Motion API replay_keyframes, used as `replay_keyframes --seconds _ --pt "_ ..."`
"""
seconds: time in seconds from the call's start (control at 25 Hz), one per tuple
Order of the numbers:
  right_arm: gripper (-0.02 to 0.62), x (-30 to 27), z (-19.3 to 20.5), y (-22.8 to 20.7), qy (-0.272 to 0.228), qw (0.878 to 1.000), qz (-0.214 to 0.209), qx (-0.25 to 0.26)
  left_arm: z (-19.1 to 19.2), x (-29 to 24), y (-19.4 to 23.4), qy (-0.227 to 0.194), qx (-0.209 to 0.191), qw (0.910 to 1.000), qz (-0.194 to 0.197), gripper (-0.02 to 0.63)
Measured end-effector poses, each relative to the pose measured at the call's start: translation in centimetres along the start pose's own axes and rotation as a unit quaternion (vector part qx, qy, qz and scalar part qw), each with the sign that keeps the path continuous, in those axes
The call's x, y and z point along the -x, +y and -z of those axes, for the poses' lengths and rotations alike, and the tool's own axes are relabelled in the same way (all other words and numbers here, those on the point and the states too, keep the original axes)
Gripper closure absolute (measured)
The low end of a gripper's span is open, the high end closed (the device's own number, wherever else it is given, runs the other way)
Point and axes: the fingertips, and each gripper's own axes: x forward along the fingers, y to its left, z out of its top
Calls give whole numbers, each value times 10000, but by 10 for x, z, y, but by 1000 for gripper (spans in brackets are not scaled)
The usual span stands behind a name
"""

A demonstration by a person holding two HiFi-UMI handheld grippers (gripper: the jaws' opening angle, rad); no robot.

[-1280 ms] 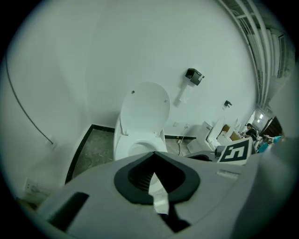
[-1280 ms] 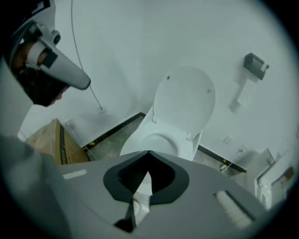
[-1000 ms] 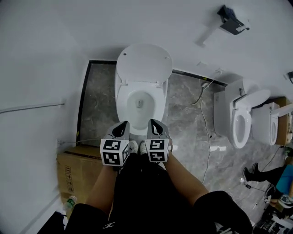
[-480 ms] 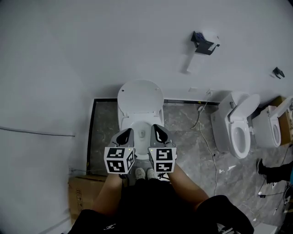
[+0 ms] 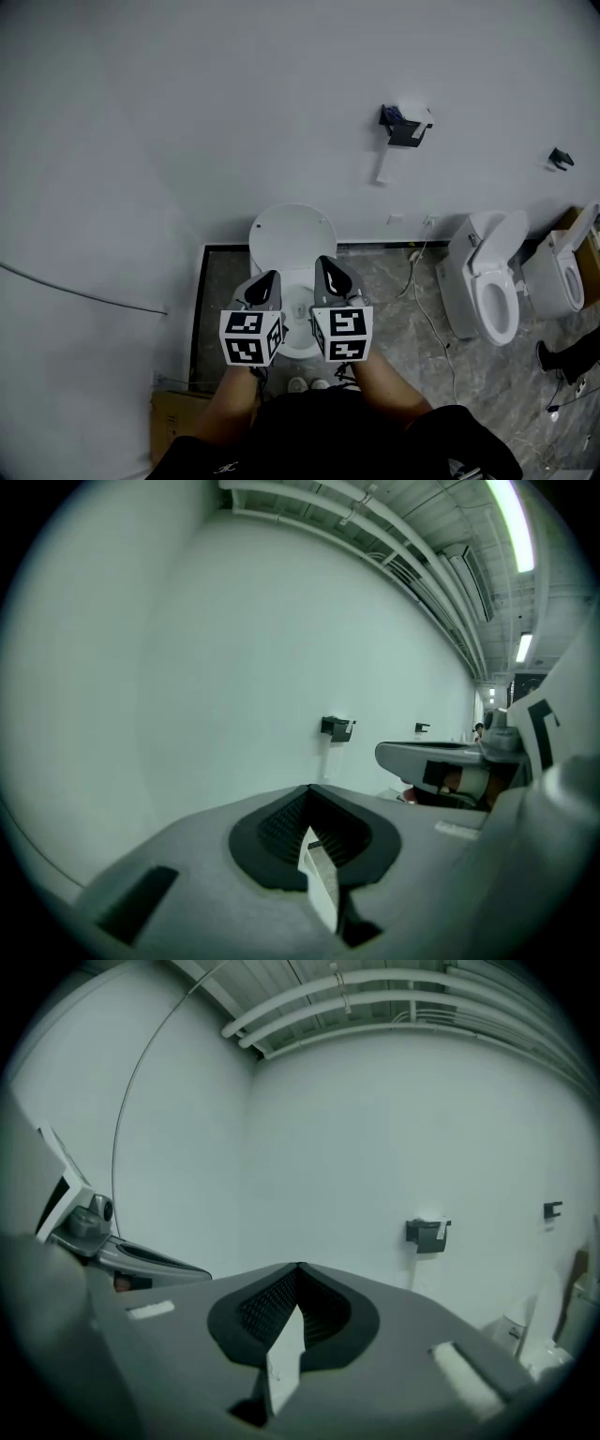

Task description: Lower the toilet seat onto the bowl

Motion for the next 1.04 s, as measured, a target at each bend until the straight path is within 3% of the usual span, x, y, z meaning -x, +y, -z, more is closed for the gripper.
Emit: replay_keyframes --seconds 0.36,1.04 --pt "589 -1 -21 -5 -178 9998 -1 41 -26 -5 -5 -174 -145 9997 1 600" --pt "589 -3 -28 2 -235 9996 107 88 -39 -4 2 -309 -220 9992 137 600"
